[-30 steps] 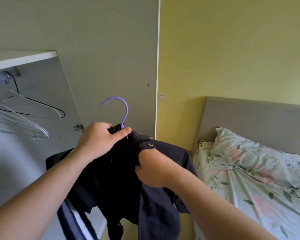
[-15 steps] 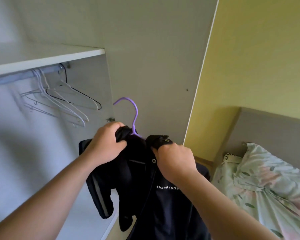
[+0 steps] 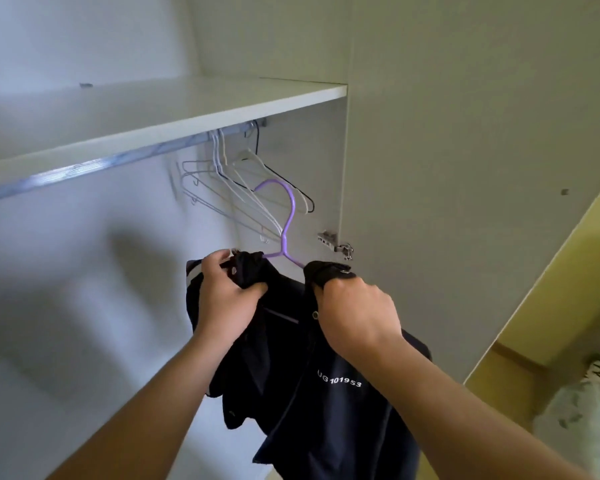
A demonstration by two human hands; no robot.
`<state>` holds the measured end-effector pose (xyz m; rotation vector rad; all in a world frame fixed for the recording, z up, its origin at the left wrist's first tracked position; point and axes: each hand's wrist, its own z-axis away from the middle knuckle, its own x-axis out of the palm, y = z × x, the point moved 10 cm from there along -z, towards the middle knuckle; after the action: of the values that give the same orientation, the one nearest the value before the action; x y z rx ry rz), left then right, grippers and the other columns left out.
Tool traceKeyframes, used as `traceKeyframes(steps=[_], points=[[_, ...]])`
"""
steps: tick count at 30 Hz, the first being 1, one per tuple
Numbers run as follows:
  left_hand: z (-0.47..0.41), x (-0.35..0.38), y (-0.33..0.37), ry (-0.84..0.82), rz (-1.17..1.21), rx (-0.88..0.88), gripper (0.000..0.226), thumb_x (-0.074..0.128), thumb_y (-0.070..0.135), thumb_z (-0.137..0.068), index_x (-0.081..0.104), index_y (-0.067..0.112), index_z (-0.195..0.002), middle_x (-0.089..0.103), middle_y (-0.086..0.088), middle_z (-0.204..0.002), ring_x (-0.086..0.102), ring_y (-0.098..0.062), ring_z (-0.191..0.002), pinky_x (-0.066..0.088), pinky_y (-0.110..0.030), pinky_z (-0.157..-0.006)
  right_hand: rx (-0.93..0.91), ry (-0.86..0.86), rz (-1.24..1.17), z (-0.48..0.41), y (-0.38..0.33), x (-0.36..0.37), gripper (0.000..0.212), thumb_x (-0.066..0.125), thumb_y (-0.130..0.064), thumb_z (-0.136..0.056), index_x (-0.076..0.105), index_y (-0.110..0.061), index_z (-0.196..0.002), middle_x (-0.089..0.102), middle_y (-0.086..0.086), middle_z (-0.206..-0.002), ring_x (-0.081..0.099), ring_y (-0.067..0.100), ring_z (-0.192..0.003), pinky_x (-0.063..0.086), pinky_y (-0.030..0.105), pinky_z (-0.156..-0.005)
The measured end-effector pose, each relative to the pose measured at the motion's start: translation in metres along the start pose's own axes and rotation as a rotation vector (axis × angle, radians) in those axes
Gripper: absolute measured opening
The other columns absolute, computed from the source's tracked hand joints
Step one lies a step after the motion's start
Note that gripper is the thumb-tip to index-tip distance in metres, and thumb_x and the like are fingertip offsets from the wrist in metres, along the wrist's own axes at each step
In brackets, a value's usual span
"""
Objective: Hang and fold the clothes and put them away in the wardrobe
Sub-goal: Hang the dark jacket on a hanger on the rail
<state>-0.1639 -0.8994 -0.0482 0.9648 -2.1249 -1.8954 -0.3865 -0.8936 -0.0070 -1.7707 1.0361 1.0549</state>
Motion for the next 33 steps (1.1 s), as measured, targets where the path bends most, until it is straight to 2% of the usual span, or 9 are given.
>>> traceKeyframes(steps=[4, 8, 13, 14, 20, 23, 25, 27, 33], points=[[-0.027, -0.03, -0.023, 0.054, -0.009, -0.12, 0.069, 0.088, 0.024, -0.059, 0.057, 0.023, -0.121, 0.067, 0.015, -0.096, 0.066, 0.007, -0.083, 0.055, -0.026, -0.08, -0.038, -0.078, -0.025, -0.024, -0.03, 0.022, 0.028, 0.043, -0.005, -0.09, 0.029, -0.029, -0.089, 0.045, -0.005, -0.063, 0.038, 0.018, -0.047, 0.022, 0.028, -0.044], [-0.037, -0.05, -0.045, 0.094, 0.082, -0.291, 0.064, 0.087, 0.026, -0.048, 0.07, 0.013, -0.108, 0.077, -0.006, -0.091, 0.075, -0.025, -0.084, 0.06, -0.048, -0.087, -0.098, -0.135, -0.11, -0.035, -0.058, 0.041, 0.014, 0.041, -0.011, -0.093, 0.042, -0.025, -0.089, 0.044, -0.005, -0.066, 0.036, 0.017, -0.049, 0.02, 0.029, -0.045], [-0.037, -0.058, -0.067, 0.13, 0.374, -0.497, 0.014, 0.08, -0.004, -0.073, 0.078, 0.007, -0.081, 0.076, -0.019, -0.087, 0.076, -0.037, -0.082, 0.063, -0.041, -0.066, -0.131, -0.152, -0.159, -0.056, -0.079, 0.048, 0.022, 0.043, -0.014, -0.094, 0.035, -0.026, -0.079, 0.04, -0.006, -0.064, 0.034, 0.016, -0.048, 0.021, 0.029, -0.048], [-0.04, -0.058, -0.071, 0.127, 0.412, -0.538, 0.013, 0.079, -0.005, -0.076, 0.078, 0.005, -0.084, 0.077, -0.02, -0.087, 0.076, -0.037, -0.083, 0.062, -0.038, -0.064, -0.128, -0.146, -0.176, -0.061, -0.083, 0.048, 0.022, 0.045, -0.014, -0.094, 0.035, -0.026, -0.079, 0.041, -0.006, -0.065, 0.035, 0.017, -0.049, 0.023, 0.029, -0.049], [-0.087, -0.06, -0.077, 0.005, 0.514, -0.624, 0.032, 0.081, 0.014, -0.083, 0.073, 0.007, -0.113, 0.077, -0.014, -0.105, 0.075, -0.029, -0.098, 0.058, -0.043, -0.094, -0.091, -0.124, -0.206, -0.098, -0.096, 0.05, 0.028, 0.046, -0.006, -0.086, 0.03, -0.025, -0.076, 0.034, -0.006, -0.064, 0.031, 0.014, -0.048, 0.029, 0.029, -0.053], [-0.122, -0.075, -0.061, 0.064, 0.224, -0.379, 0.016, 0.084, 0.022, -0.079, 0.074, 0.016, -0.09, 0.077, -0.002, -0.082, 0.074, -0.028, -0.083, 0.061, -0.041, -0.079, -0.074, -0.093, -0.205, -0.115, -0.1, 0.053, 0.029, 0.046, -0.004, -0.085, 0.03, -0.025, -0.074, 0.035, -0.006, -0.064, 0.031, 0.016, -0.048, 0.024, 0.028, -0.049], [-0.145, -0.078, -0.018, 0.088, -0.233, 0.081, 0.024, 0.08, 0.034, -0.076, 0.06, 0.02, -0.075, 0.064, 0.009, -0.062, 0.062, -0.02, -0.064, 0.05, -0.029, -0.06, -0.047, -0.058, -0.204, -0.132, -0.1, 0.059, 0.019, 0.046, -0.006, -0.087, 0.039, -0.023, -0.081, 0.034, -0.006, -0.064, 0.034, 0.018, -0.049, 0.025, 0.028, -0.049], [-0.151, -0.067, 0.01, 0.093, -0.512, 0.421, 0.033, 0.071, 0.044, -0.077, 0.046, 0.023, -0.075, 0.052, 0.007, -0.058, 0.05, -0.019, -0.057, 0.044, -0.031, -0.056, -0.011, -0.018, -0.19, -0.149, -0.1, 0.066, 0.012, 0.046, -0.012, -0.091, 0.047, -0.023, -0.086, 0.033, -0.006, -0.063, 0.041, 0.026, -0.054, 0.032, 0.03, -0.054], [-0.185, -0.055, 0.019, 0.06, -0.559, 0.697, 0.035, 0.069, 0.043, -0.088, 0.046, 0.019, -0.075, 0.048, 0.004, -0.059, 0.045, -0.025, -0.058, 0.04, -0.037, -0.055, 0.051, 0.055, -0.198, -0.198, -0.117, 0.092, 0.012, 0.048, -0.021, -0.096, 0.048, -0.024, -0.085, 0.037, -0.003, -0.068, 0.042, 0.027, -0.059, 0.035, 0.032, -0.058]])
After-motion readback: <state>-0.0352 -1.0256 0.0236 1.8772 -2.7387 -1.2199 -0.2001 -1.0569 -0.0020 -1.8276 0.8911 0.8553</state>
